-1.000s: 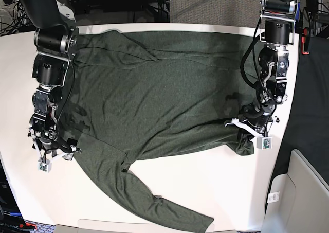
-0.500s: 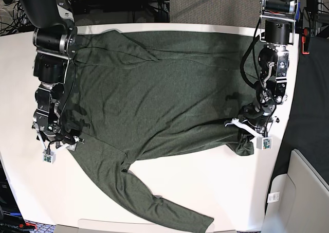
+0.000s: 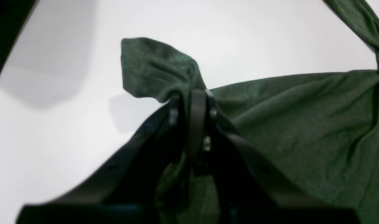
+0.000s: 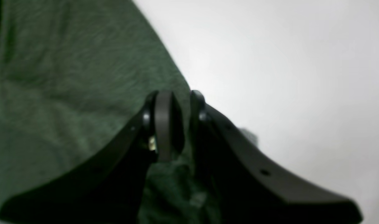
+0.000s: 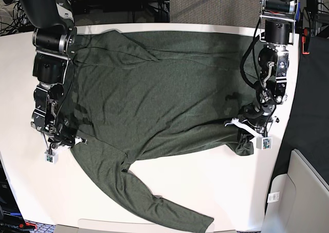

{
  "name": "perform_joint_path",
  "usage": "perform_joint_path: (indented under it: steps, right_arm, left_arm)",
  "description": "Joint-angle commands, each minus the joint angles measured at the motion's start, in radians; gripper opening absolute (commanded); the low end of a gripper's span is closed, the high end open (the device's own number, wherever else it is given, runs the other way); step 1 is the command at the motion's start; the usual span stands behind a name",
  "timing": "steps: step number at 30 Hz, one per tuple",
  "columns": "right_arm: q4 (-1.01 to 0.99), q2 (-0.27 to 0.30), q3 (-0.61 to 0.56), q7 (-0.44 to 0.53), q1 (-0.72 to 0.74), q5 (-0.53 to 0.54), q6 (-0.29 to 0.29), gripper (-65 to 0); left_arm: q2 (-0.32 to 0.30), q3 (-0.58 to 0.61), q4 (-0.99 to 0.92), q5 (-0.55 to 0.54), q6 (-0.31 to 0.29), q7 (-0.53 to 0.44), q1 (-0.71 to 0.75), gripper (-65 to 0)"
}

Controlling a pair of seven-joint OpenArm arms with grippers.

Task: Fold the T-shirt properly
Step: 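Grasp the shirt side edges near the sleeve seams with both grippers, then fold the held lower half of the shirt up toward the collar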

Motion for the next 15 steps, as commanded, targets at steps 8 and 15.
perform_joint_path:
  steps: [8,15]
  right_arm:
    - [0.218,0.006,0.003,-0.049,-0.060,0.004,0.092,-64.4]
    - [0.427,-0.021,0.203,-0.204,-0.143,0.004,0.190,-64.4]
  left_arm:
    - [-0.013,-0.008,0.056,-0.003,-0.006,-0.025,-0.024,-65.0]
    - [-0.013,-0.009,0.069,-0.003,-0.006,-0.025,-0.018,-65.0]
